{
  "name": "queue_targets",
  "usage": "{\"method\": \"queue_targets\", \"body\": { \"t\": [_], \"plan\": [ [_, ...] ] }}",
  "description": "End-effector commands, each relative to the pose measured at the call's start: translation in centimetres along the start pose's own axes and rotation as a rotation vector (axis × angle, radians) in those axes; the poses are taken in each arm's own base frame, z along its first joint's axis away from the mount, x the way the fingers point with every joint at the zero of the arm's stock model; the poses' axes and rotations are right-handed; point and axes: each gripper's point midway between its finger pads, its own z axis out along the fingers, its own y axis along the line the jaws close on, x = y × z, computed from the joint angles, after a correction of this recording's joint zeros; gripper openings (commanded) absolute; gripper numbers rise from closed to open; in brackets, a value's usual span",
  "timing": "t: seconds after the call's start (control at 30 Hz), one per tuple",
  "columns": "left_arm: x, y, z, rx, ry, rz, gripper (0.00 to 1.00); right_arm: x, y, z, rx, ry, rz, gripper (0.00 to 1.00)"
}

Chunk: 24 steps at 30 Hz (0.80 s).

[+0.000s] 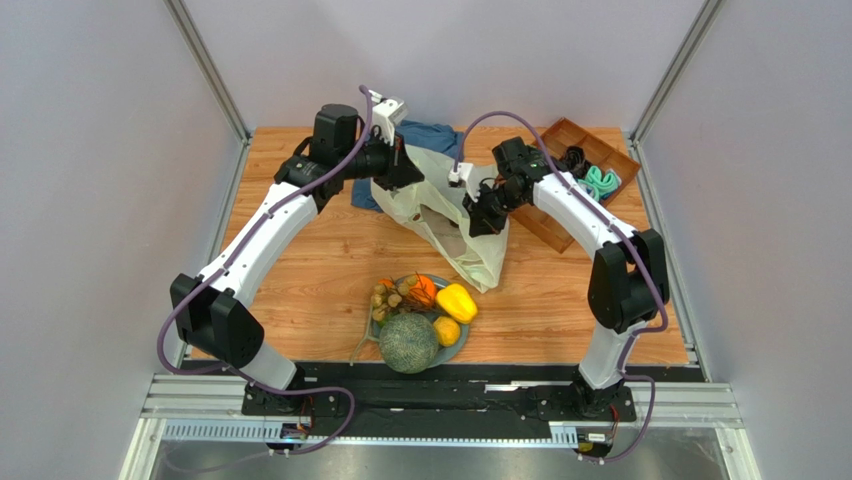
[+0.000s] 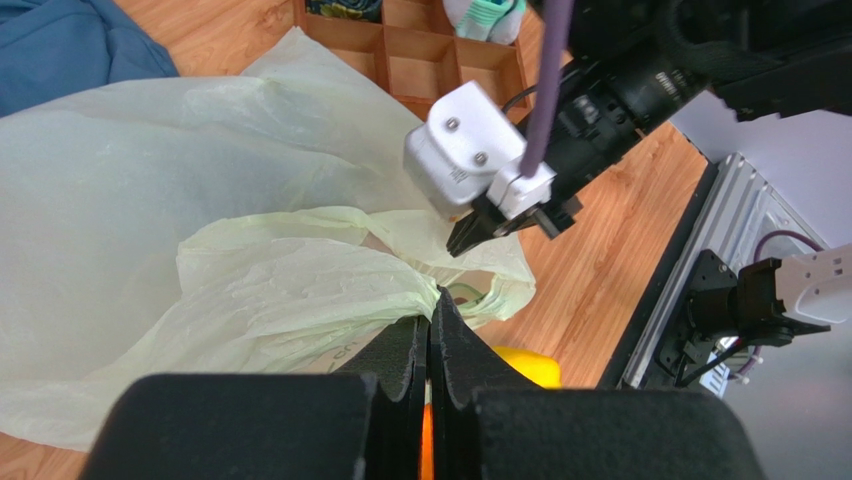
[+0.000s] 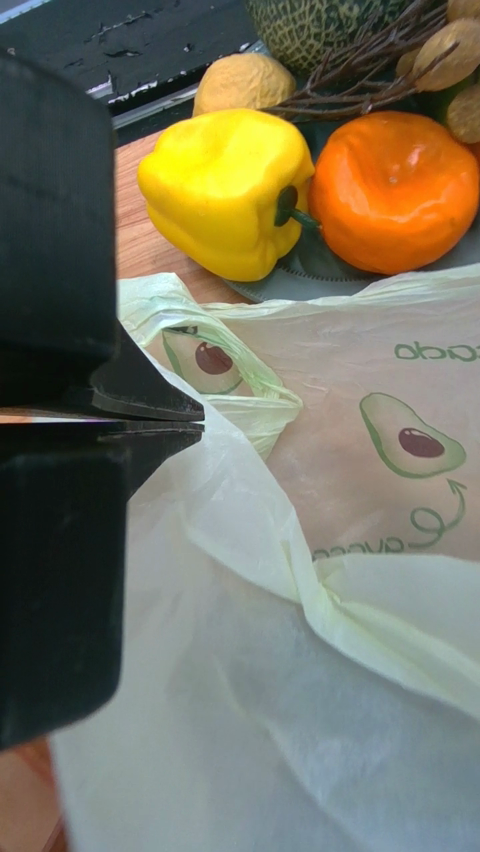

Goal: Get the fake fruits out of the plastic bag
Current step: Take out the fake fruit from the plastic bag.

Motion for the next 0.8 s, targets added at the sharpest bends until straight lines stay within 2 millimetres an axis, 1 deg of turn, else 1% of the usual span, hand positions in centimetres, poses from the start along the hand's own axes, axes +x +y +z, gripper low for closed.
{"method": "queue_targets", "body": {
  "t": [0.0,0.03,0.1,0.17,0.2,0.23,0.27,0.3,0.33,0.4,0.43,0.5,0.53,0.63,0.7,0.73,0.77],
  "plan": [
    [-1.5,-1.5,-1.2,0.021,-0.052,0.032,0.00,1.3,0.8,2.4,-0.064,0.049,-0.040,0.00],
    [-1.6,-1.5,-1.3,0.023,-0.055,0.033,0.00,1.2,1.1,3.1,-0.076,0.056,-0.047,0.00],
    [-2.0,-1.6,-1.3,0.024,-0.063,0.036,0.00,0.7,1.1,3.8,-0.078,0.058,-0.051,0.00],
    [-2.4,-1.8,-1.4,0.028,-0.071,0.042,0.00,0.7,0.6,5.0,-0.056,0.087,-0.056,0.00],
    [-2.8,-1.9,-1.4,0.033,-0.077,0.049,0.00,0.2,-0.2,5.6,-0.018,0.077,-0.040,0.00],
    [-2.9,-2.0,-1.5,0.036,-0.080,0.053,0.00,0.5,-1.5,5.8,0.051,0.106,-0.028,0.00],
    [-3.1,-2.2,-1.6,0.043,-0.084,0.057,0.00,1.3,-2.5,6.8,0.083,0.138,0.013,0.00],
    [-3.3,-2.4,-1.7,0.049,-0.087,0.063,0.00,0.4,-3.9,6.6,0.143,0.133,0.048,0.00],
    [-3.4,-2.6,-1.8,0.055,-0.090,0.064,0.00,1.1,-5.6,6.4,0.229,0.180,0.076,0.00],
    [-3.5,-2.9,-2.0,0.061,-0.092,0.068,0.00,0.9,-7.4,6.3,0.293,0.191,0.112,0.00],
    [-3.5,-3.0,-2.2,0.061,-0.094,0.072,0.00,1.1,-8.3,5.8,0.325,0.185,0.152,0.00],
    [-3.4,-3.1,-2.4,0.065,-0.091,0.075,0.00,1.0,-9.3,5.1,0.365,0.161,0.175,0.00],
    [-3.3,-3.2,-2.5,0.068,-0.092,0.078,0.00,1.2,-10.2,4.5,0.402,0.162,0.190,0.00],
    [-2.9,-3.3,-2.4,0.081,-0.082,0.075,0.00,1.1,-11.4,3.8,0.458,0.157,0.199,0.00],
    [-2.8,-3.5,-2.3,0.096,-0.079,0.072,0.00,0.9,-11.9,3.6,0.471,0.149,0.206,0.01],
    [-2.7,-3.5,-2.2,0.099,-0.076,0.068,0.00,0.7,-12.4,3.5,0.480,0.140,0.216,0.03],
    [-2.6,-3.6,-2.1,0.105,-0.073,0.065,0.00,0.5,-12.5,3.6,0.479,0.137,0.217,0.15]
  ]
}}
